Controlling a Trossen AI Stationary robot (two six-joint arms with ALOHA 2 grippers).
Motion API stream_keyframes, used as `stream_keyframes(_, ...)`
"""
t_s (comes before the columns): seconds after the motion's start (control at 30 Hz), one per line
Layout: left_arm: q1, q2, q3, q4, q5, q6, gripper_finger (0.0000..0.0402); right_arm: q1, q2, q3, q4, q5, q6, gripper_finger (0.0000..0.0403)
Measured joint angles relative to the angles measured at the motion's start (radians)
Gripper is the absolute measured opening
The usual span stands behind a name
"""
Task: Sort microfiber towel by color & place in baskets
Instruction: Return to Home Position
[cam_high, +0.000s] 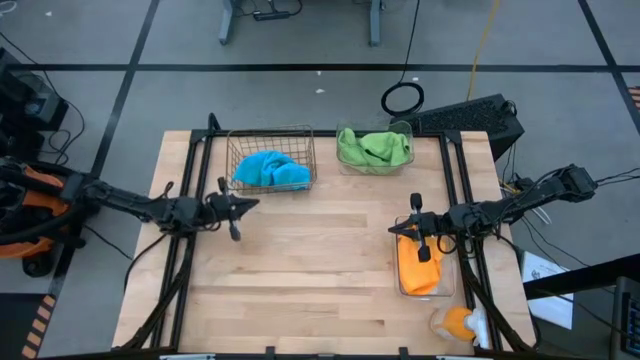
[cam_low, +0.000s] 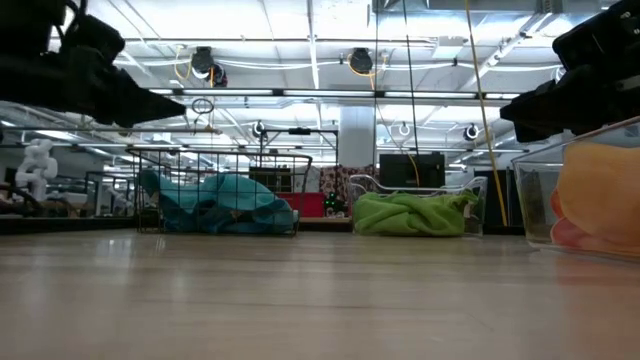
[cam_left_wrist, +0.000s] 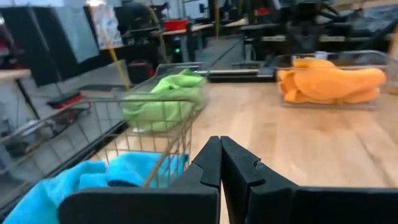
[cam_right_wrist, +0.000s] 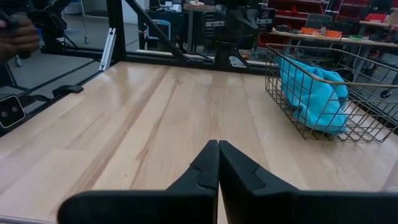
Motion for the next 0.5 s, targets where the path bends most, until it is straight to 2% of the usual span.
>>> stream_keyframes(0.2,0.082,-0.002,0.000,0.020,0.207,0.012,0.0004,0.000,0.000,0.000,-0.001,0.000,0.004,0.0000)
stream_keyframes(0.5,0.100,-0.050,-0.001,0.031,0.232,0.028,0.0004,0.000,0.000,0.000,-0.007,0.000,0.001,0.0000)
